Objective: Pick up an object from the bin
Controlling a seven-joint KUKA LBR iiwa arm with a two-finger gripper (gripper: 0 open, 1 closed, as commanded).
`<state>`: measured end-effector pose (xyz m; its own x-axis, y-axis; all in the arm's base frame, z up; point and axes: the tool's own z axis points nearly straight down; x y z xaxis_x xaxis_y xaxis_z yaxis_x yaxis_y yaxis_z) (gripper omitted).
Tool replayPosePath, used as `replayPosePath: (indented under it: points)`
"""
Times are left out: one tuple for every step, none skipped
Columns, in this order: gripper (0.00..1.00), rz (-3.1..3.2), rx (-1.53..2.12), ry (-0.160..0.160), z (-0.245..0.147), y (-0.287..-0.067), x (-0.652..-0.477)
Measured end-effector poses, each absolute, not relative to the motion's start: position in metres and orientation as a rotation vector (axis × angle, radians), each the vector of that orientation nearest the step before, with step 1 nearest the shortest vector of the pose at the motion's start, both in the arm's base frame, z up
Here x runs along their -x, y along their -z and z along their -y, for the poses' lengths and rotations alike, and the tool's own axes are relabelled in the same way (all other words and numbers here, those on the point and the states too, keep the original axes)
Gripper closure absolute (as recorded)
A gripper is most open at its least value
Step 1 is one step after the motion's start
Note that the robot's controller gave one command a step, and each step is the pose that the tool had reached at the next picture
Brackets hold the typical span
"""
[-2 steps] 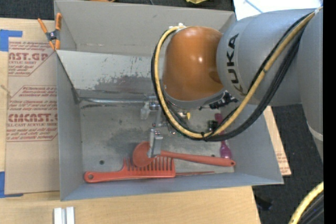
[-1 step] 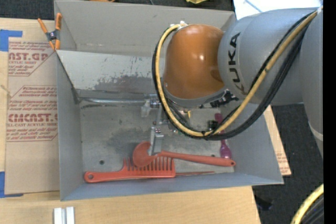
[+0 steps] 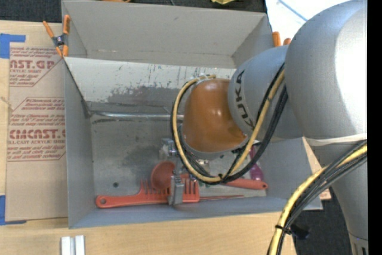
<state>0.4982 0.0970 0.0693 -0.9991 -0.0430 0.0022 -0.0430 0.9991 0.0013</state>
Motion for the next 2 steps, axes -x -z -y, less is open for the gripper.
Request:
replayPosePath:
  points:
    - [0.00,3.153,-0.014,0.008,-0.107,-0.141,-0.479]
    - [0.00,3.135,-0.052,0.002,-0.098,-0.077,-0.491]
